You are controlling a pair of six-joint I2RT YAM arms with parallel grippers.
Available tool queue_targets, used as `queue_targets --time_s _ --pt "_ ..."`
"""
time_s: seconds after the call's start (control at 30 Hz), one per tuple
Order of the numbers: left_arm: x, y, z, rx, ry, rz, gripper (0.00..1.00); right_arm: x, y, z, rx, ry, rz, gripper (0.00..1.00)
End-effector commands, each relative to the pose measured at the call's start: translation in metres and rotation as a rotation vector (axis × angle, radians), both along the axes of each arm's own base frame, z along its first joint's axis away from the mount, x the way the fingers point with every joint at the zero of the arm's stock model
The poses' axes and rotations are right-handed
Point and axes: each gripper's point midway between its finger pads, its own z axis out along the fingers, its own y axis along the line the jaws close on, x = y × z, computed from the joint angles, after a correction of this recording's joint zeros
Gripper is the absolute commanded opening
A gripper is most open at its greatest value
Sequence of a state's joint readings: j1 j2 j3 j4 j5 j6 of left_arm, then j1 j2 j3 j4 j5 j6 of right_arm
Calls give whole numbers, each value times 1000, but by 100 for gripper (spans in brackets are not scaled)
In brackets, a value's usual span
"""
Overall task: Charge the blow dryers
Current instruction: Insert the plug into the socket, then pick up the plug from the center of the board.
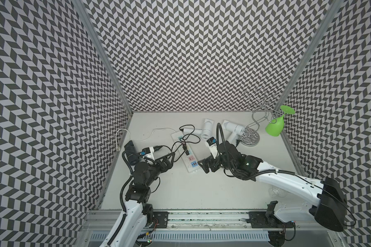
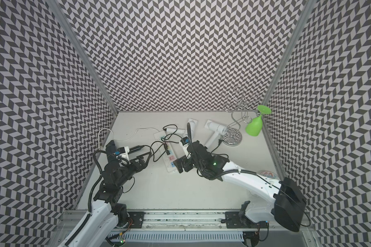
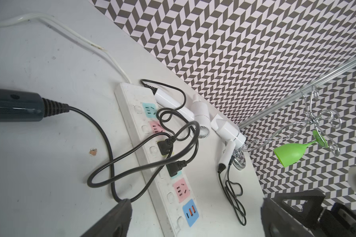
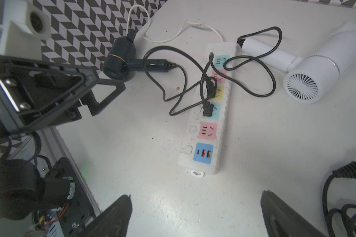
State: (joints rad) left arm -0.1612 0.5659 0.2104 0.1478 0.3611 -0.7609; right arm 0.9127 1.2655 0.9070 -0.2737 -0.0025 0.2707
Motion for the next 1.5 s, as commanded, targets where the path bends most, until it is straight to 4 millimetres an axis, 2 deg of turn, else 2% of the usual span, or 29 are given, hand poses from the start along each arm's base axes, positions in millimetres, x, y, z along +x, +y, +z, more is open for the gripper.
queue_targets --time_s 0.0,0.23,0.37,0.6,0.73,0.93,1.13,1.3,1.47 --pt "-5 -10 17 -22 -28 -26 99 -8 -2 22 143 -75 31 99" --pt "-12 -32 37 -49 -108 -86 99 -15 -23 33 250 -151 -25 99" --pt "-13 -34 44 -50 -185 -76 99 -9 -42 28 270 -215 -113 99" --pt "-11 -32 42 64 -282 -46 99 5 -74 44 284 -334 -259 99" --pt "-12 -32 39 90 -293 -50 99 7 -91 33 333 -368 -309 99" --pt "-11 -28 37 115 -296 -26 99 18 -115 33 348 -381 -404 99" --pt "-10 -30 34 118 -293 -35 99 32 -149 22 387 -347 -517 99" --pt "-11 -37 31 112 -287 -77 99 41 -172 6 401 -319 -597 99" --pt "-11 -49 27 103 -272 -142 99 43 -181 -1 404 -320 -634 99"
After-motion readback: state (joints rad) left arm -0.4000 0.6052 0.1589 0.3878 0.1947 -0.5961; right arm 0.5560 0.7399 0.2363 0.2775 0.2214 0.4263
